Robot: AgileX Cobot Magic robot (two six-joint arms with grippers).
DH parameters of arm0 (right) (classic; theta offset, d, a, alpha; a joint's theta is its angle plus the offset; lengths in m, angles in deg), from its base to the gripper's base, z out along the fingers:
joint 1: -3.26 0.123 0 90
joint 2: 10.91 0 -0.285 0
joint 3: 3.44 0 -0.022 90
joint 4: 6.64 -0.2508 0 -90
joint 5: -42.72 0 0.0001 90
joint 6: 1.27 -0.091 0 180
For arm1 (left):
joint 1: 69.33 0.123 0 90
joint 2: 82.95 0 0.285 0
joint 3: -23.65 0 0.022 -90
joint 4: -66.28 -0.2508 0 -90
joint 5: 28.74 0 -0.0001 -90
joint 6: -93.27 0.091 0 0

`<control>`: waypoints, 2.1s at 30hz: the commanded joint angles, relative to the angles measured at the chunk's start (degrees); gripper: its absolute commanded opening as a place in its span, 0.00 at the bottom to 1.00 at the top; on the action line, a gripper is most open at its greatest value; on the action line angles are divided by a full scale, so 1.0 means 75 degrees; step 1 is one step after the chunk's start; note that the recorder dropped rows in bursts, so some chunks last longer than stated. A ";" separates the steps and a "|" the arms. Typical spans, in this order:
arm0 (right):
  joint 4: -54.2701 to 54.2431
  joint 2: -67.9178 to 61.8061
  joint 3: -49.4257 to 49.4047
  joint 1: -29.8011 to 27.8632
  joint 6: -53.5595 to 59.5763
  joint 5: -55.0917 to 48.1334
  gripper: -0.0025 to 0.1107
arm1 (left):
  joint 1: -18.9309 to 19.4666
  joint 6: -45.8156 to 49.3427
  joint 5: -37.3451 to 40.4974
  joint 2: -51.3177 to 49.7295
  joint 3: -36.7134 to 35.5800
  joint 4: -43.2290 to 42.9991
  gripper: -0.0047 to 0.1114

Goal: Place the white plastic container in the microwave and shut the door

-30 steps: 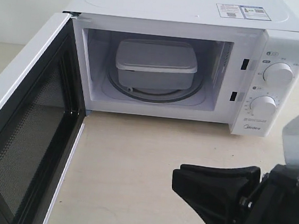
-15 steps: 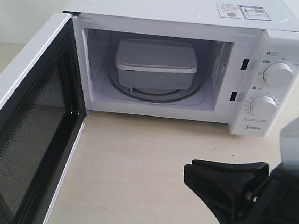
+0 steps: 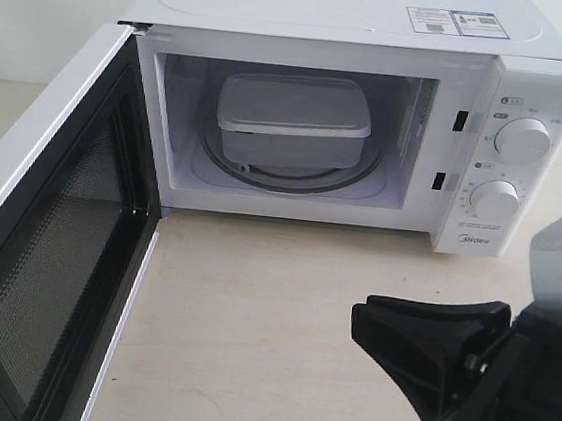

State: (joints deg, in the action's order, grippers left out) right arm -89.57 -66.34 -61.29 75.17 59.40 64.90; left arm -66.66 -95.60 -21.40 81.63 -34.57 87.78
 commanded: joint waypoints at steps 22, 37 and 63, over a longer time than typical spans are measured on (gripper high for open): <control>-0.2270 -0.0052 0.2781 0.0000 0.6725 0.3339 0.05 | 0.0017 0.2620 0.8047 -0.4372 0.5022 0.0155 0.08; -0.2270 -0.0299 0.3719 0.0000 0.7486 0.4779 0.05 | 0.0017 0.2620 0.7999 -0.4372 0.5022 0.0468 0.08; 0.0563 -0.0314 0.1884 0.0000 0.0324 0.3796 0.05 | 0.0017 0.2620 0.7999 -0.4372 0.5022 0.0468 0.08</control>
State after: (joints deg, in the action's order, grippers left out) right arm -93.51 -68.53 -45.07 75.17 77.15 98.29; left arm -66.66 -76.53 38.59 48.97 2.73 90.65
